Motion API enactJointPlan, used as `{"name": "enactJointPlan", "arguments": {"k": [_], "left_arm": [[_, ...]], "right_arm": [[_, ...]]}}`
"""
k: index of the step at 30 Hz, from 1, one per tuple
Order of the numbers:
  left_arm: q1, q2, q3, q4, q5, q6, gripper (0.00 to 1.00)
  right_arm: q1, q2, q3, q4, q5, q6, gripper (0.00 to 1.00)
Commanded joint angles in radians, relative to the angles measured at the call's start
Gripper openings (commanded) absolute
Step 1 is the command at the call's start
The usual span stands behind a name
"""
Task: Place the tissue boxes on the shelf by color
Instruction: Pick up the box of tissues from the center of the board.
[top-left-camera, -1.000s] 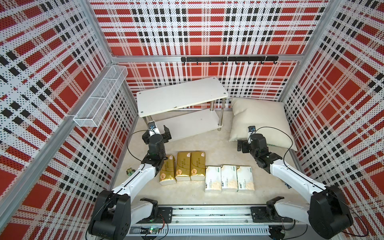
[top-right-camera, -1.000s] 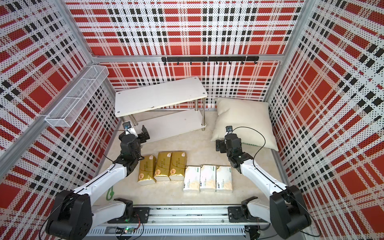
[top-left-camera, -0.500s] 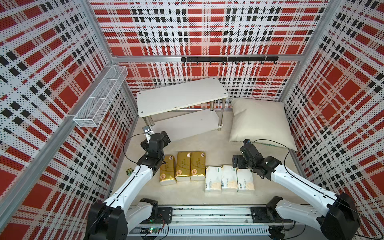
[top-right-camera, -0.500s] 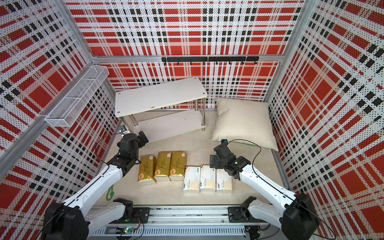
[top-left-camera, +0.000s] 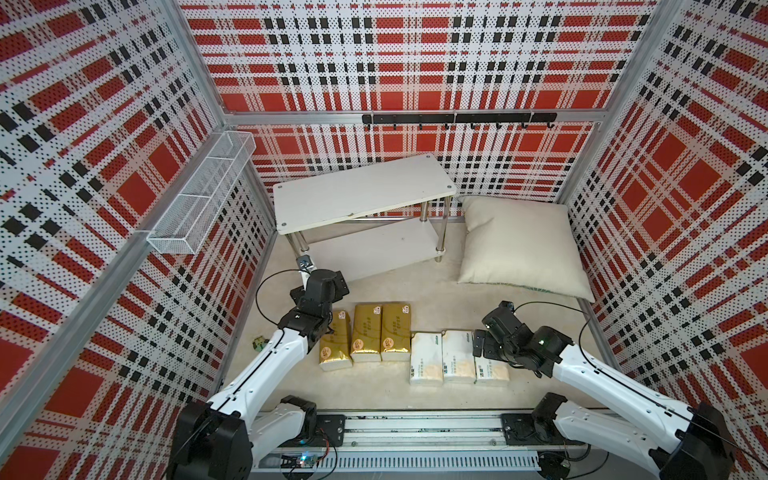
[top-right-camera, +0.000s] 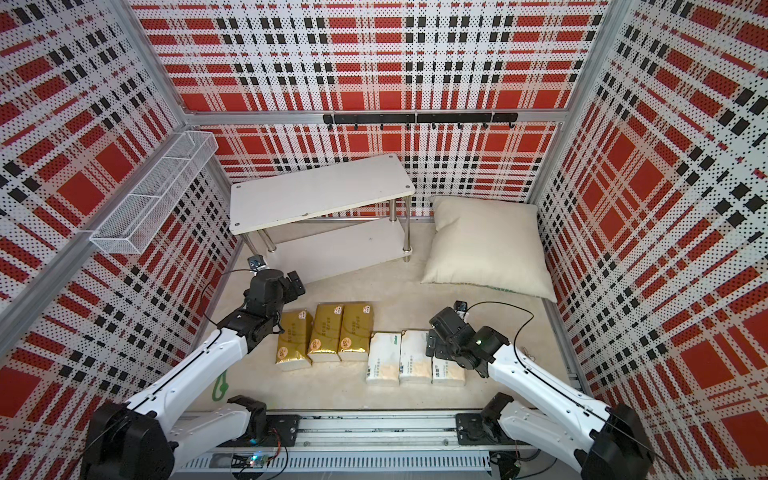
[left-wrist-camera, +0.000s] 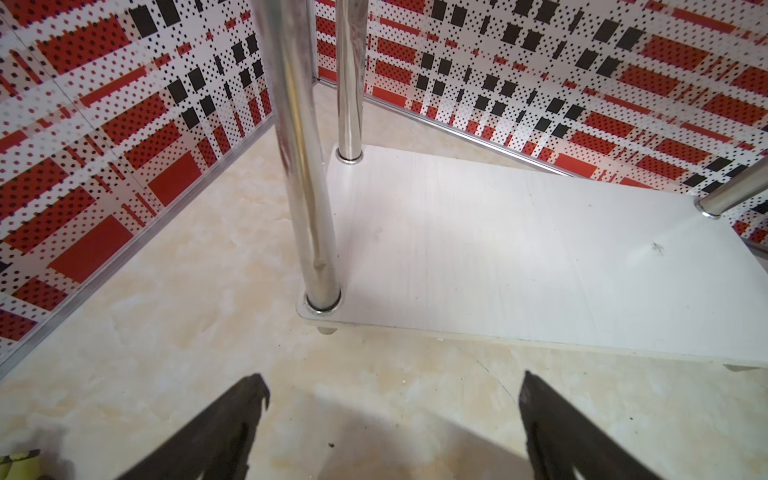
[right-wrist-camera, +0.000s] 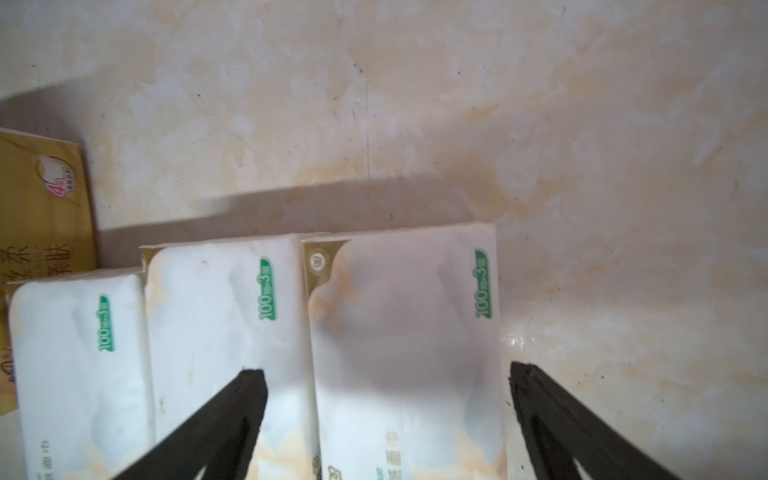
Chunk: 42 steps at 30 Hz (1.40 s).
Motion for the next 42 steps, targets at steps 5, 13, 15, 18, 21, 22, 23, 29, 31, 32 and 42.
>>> {"name": "enactJointPlan", "arguments": {"k": [5, 13, 15, 18, 21, 22, 23, 29, 31, 32, 42], "left_arm": [[-0.005, 0.013, 0.039, -0.01, 0.009, 0.019, 0.99], [-0.007, 0.002, 0.034, -0.012, 0.003, 0.02, 0.99], [-0.007, 0.003, 0.033, -0.013, 0.004, 0.019, 0.99], [-0.009, 0.009, 0.033, -0.015, 0.003, 0.019, 0.99], [-0.012, 0.016, 0.036, -0.015, 0.002, 0.018, 0.99], [-0.013, 0.017, 0.038, -0.015, 0.001, 0.018, 0.99], [-0.015, 0.019, 0.039, -0.014, 0.001, 0.018, 0.99], [-0.022, 0.023, 0.042, -0.015, 0.001, 0.022, 0.99], [-0.024, 0.022, 0.043, -0.015, 0.002, 0.022, 0.99], [-0.024, 0.02, 0.041, -0.012, 0.004, 0.022, 0.99], [-0.025, 0.006, 0.033, -0.006, 0.004, 0.025, 0.99]], "right_arm": [[0.01, -0.019, -0.044, -0.039, 0.001, 0.03, 1.0], [0.011, -0.013, -0.083, 0.024, -0.019, 0.026, 1.0], [0.011, -0.013, -0.08, 0.026, -0.018, 0.022, 1.0], [0.014, -0.027, -0.065, 0.022, -0.023, 0.02, 1.0], [0.016, -0.033, -0.051, 0.021, -0.021, 0.008, 1.0], [0.016, -0.028, -0.053, 0.019, -0.02, 0.004, 1.0], [0.016, -0.017, -0.059, 0.021, -0.023, 0.001, 1.0], [0.016, 0.004, -0.09, 0.062, -0.06, -0.006, 1.0], [0.017, 0.006, -0.09, 0.055, -0.051, -0.008, 1.0], [0.016, 0.008, -0.09, 0.054, -0.05, -0.01, 1.0], [0.017, 0.024, -0.109, 0.053, -0.04, -0.001, 1.0]]}}
